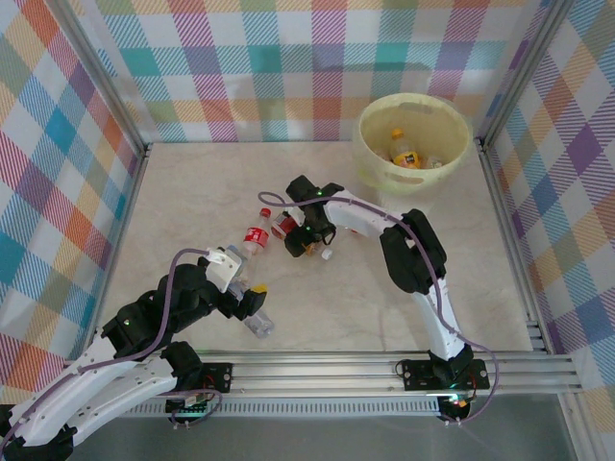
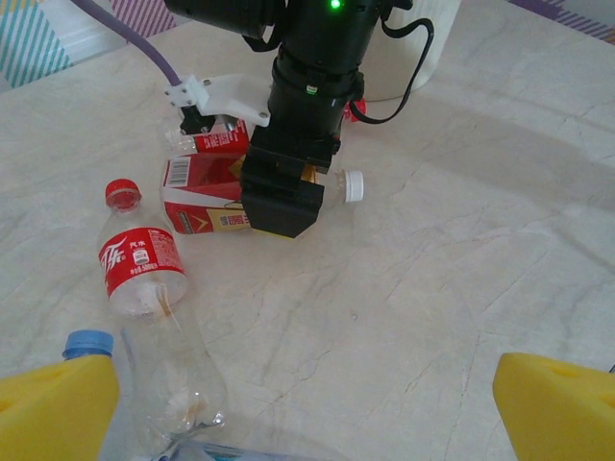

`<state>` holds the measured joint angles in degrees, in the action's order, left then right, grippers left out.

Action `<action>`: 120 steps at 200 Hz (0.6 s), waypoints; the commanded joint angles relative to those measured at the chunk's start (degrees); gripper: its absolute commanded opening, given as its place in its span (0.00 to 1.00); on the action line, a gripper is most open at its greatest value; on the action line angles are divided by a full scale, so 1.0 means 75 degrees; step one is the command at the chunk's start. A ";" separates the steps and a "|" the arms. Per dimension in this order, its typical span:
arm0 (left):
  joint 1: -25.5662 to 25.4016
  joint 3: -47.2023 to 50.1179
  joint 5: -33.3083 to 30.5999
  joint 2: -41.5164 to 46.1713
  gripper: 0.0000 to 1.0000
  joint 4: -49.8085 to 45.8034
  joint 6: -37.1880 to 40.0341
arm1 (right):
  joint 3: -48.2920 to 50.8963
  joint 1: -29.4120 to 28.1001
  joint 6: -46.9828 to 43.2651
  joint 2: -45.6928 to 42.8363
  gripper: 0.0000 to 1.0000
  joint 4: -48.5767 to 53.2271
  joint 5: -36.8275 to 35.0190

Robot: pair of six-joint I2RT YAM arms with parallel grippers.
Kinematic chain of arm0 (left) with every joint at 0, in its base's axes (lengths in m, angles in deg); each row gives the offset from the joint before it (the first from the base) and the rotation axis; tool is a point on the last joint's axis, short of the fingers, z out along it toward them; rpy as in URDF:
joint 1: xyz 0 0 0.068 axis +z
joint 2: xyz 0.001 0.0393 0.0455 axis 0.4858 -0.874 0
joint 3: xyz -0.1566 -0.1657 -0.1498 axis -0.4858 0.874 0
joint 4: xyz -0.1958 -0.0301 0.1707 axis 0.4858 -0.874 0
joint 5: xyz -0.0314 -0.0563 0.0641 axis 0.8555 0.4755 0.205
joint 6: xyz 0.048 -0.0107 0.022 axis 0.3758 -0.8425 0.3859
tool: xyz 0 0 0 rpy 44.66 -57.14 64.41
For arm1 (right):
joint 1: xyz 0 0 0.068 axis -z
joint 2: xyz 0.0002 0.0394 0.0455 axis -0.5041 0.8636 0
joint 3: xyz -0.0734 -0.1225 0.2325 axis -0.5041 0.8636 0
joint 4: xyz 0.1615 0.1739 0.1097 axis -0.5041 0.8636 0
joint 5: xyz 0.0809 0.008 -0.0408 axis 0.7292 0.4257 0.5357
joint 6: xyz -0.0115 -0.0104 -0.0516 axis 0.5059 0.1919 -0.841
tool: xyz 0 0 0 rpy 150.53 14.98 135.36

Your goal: Put the plastic bottles in the bin

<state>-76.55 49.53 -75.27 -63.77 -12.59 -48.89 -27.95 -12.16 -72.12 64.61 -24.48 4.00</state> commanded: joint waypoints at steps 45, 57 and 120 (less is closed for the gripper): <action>0.0015 0.0062 0.0118 0.0169 1.00 0.0114 -0.0022 | -0.0167 -0.0233 -0.0117 -0.0227 0.66 0.0208 -0.0160; 0.0006 0.0110 0.0151 0.0267 1.00 0.0252 -0.0011 | -0.0024 -0.0260 -0.0030 -0.0545 0.64 0.0164 -0.0110; 0.0015 -0.0562 0.0494 -0.0181 1.00 0.0817 0.0329 | 0.0850 -0.0242 0.0417 -0.2682 0.65 -0.0095 0.0102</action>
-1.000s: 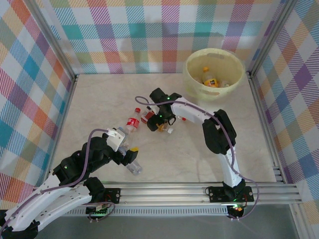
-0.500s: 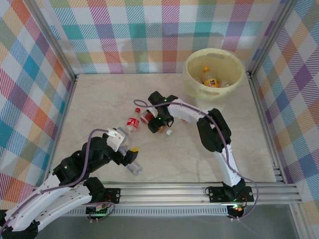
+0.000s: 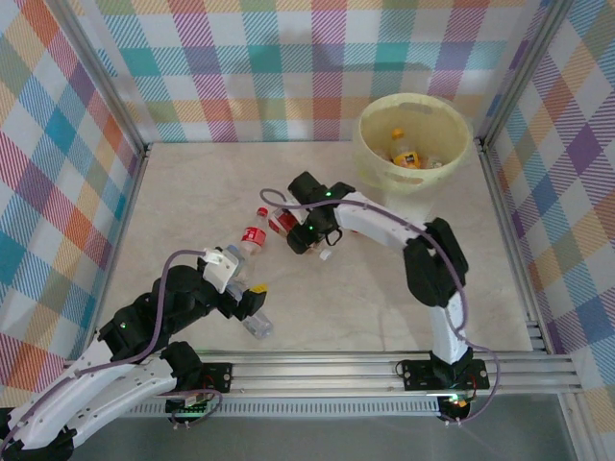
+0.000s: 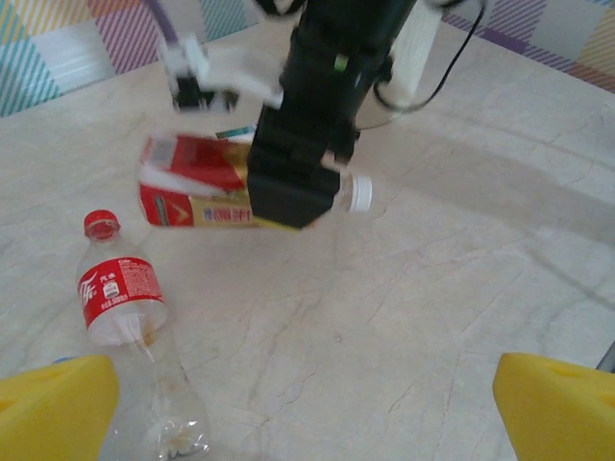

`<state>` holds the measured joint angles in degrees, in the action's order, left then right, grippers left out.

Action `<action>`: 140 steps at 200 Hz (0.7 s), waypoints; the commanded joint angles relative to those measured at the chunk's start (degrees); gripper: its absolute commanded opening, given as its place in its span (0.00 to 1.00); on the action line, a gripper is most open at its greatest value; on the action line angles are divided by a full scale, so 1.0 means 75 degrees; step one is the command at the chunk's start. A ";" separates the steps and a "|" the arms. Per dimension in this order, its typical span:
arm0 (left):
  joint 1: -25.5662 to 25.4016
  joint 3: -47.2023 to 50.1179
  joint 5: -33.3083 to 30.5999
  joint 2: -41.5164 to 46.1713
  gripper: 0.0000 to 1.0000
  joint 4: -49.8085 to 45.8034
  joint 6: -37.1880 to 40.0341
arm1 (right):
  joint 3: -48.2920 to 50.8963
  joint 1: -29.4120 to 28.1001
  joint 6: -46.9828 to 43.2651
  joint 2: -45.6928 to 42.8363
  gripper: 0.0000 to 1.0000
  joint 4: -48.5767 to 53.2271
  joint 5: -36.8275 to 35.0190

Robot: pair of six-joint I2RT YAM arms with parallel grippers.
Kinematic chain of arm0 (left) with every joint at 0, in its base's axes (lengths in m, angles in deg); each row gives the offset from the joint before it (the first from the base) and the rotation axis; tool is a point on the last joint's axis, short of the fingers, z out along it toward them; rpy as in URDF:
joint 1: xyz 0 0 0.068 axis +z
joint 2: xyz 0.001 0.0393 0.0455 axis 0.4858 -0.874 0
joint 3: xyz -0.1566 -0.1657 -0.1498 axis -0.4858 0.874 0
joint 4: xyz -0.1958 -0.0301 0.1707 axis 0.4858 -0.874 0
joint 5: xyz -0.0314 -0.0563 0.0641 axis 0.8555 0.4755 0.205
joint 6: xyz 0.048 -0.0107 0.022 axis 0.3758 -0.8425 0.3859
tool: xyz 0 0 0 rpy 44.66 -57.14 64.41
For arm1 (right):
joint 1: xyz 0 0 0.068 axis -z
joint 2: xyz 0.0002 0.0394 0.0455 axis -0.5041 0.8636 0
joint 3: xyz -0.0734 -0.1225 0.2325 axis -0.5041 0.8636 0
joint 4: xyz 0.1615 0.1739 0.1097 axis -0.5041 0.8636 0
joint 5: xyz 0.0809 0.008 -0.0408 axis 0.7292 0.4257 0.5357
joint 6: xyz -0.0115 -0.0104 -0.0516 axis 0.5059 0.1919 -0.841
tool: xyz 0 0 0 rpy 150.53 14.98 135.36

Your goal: Put the plastic bottles in the bin

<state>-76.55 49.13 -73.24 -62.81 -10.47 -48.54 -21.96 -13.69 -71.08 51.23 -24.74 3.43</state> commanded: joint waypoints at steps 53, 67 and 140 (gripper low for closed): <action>0.0009 -0.1247 0.0648 -0.1559 1.00 0.1842 0.0811 | -0.0365 0.0013 0.0547 -0.1828 0.65 0.0295 -0.0252; 0.0012 -0.1294 0.0802 -0.1851 1.00 0.2588 0.0834 | -0.0535 0.0058 0.0586 -0.2056 0.65 0.0392 -0.0432; 0.0118 -0.1011 0.2276 -0.3322 1.00 0.5702 0.0378 | -0.1206 0.0717 0.0802 -0.3222 0.64 0.0419 -0.1505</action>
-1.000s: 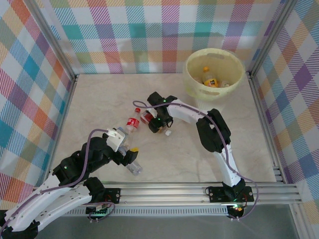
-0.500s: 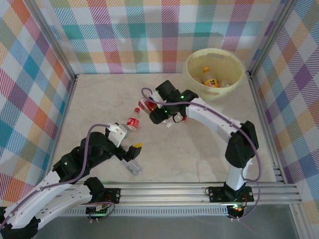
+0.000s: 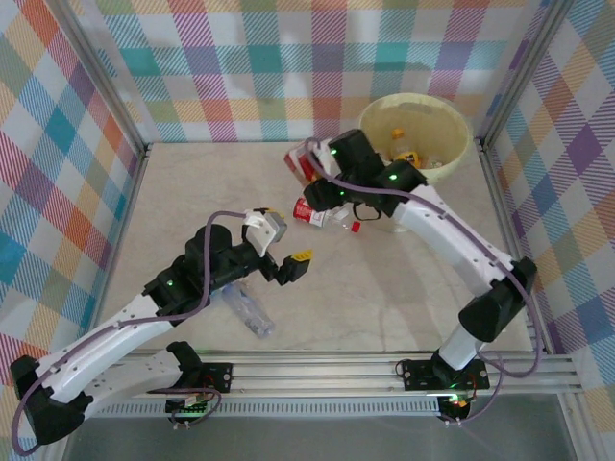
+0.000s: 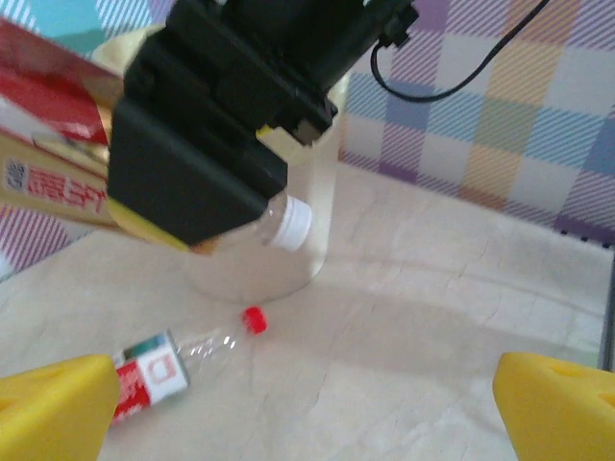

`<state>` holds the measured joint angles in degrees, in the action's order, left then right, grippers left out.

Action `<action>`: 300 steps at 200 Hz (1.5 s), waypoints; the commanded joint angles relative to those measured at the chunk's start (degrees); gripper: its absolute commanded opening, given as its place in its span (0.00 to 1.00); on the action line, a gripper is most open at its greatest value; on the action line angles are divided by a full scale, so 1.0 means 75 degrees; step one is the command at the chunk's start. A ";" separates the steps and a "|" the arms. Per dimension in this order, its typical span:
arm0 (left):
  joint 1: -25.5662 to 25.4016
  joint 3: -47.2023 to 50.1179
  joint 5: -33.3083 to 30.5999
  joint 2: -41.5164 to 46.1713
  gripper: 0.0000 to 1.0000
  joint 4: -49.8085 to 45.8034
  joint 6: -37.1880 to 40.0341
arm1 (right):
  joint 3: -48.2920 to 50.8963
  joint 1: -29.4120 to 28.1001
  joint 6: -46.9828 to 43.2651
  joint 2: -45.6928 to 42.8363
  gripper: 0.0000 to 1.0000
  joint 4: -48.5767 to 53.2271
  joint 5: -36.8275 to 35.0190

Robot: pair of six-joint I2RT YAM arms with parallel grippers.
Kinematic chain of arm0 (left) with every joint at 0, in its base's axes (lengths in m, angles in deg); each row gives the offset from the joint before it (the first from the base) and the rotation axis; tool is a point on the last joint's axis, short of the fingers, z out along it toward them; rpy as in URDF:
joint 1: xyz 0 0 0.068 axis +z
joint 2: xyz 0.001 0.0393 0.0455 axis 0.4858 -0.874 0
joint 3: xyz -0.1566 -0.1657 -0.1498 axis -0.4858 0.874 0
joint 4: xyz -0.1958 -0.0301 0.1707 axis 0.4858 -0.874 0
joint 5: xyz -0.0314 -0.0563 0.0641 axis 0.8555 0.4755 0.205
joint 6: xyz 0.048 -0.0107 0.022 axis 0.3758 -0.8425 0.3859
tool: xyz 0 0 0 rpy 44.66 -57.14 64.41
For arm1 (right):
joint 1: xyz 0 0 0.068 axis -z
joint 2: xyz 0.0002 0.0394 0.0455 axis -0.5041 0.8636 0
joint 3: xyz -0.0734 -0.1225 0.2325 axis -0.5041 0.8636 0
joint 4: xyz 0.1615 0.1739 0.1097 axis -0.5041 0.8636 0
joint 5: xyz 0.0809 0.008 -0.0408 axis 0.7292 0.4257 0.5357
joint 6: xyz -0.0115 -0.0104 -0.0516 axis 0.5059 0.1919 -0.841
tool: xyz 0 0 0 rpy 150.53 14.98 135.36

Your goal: Put the plastic bottles in the bin

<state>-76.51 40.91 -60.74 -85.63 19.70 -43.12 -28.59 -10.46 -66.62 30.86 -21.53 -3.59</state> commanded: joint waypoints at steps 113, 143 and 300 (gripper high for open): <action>0.0153 0.0913 0.1433 -0.0999 1.00 0.3292 -0.1354 | -0.1463 0.2346 0.0697 -0.0156 0.65 -0.0263 -0.2307; 0.0161 0.0919 0.1405 -0.1027 1.00 0.3109 -0.1277 | -0.2283 0.2914 0.0838 0.0594 0.65 0.0366 -0.1678; 0.0153 0.0833 0.1479 -0.1323 1.00 0.2628 -0.1112 | -0.3054 0.3730 0.1562 0.2348 0.80 0.1840 -0.0055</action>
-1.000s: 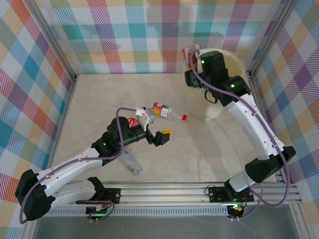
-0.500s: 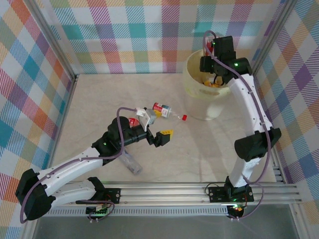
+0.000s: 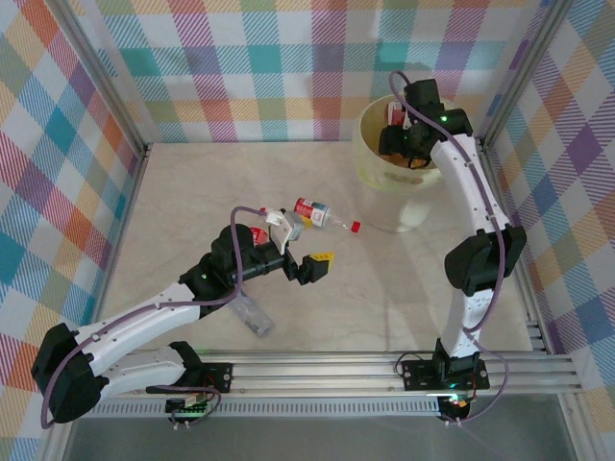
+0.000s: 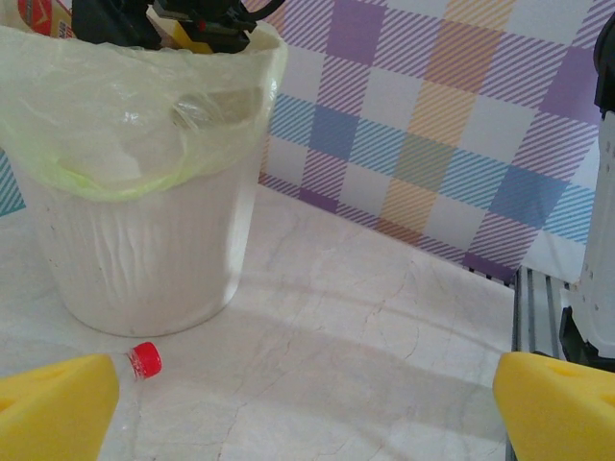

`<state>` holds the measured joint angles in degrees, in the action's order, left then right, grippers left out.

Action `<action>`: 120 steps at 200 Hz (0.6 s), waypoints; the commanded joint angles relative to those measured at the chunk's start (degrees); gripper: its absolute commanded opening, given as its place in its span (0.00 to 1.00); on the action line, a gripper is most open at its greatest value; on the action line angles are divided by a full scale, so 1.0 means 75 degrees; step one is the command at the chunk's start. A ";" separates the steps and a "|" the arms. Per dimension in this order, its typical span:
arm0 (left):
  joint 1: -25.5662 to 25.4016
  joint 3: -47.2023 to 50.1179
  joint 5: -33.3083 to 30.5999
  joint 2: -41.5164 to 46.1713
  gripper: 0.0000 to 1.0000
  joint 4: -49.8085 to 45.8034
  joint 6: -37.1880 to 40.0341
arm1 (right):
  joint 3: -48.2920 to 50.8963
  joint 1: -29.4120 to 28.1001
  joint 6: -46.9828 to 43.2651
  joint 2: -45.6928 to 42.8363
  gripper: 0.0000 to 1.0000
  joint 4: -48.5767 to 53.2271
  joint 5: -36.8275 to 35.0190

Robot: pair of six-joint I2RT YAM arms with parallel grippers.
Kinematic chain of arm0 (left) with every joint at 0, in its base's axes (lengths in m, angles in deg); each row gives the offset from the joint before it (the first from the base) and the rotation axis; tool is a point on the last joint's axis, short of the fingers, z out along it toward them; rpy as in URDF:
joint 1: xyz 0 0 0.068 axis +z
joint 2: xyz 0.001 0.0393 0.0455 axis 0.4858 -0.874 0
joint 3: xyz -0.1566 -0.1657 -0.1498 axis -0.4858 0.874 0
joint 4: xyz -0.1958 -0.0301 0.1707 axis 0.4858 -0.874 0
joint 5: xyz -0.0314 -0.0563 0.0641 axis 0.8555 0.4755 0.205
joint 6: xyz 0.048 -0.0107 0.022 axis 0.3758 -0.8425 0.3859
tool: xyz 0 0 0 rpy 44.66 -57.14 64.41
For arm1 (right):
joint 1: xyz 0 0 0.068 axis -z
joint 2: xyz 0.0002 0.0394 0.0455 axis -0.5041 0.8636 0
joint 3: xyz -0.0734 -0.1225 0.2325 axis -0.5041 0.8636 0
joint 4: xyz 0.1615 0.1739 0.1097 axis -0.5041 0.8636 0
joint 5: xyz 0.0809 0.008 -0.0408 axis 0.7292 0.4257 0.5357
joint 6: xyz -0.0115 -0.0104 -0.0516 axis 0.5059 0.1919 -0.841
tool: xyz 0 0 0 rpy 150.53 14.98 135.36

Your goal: Put the plastic bottles in the bin

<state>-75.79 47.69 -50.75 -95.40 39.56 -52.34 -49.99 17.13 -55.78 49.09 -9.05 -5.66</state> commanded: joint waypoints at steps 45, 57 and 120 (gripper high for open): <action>0.0056 -0.0069 0.0126 0.0011 1.00 -0.0056 0.0156 | -0.0314 0.0042 0.0189 -0.0484 0.88 0.0241 0.0052; 0.0063 -0.0072 0.0101 0.0035 1.00 -0.0068 0.0183 | -0.0103 0.0019 0.0190 -0.0789 0.88 0.0109 0.0033; 0.0063 -0.0094 -0.0026 0.0146 1.00 -0.0173 0.0347 | 0.1765 -0.0466 -0.0434 -0.2808 0.88 -0.0986 -0.0120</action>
<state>-75.79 47.69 -50.81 -95.38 39.21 -51.38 -41.24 16.10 -55.82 33.40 -12.20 -5.95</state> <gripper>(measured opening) 0.999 0.878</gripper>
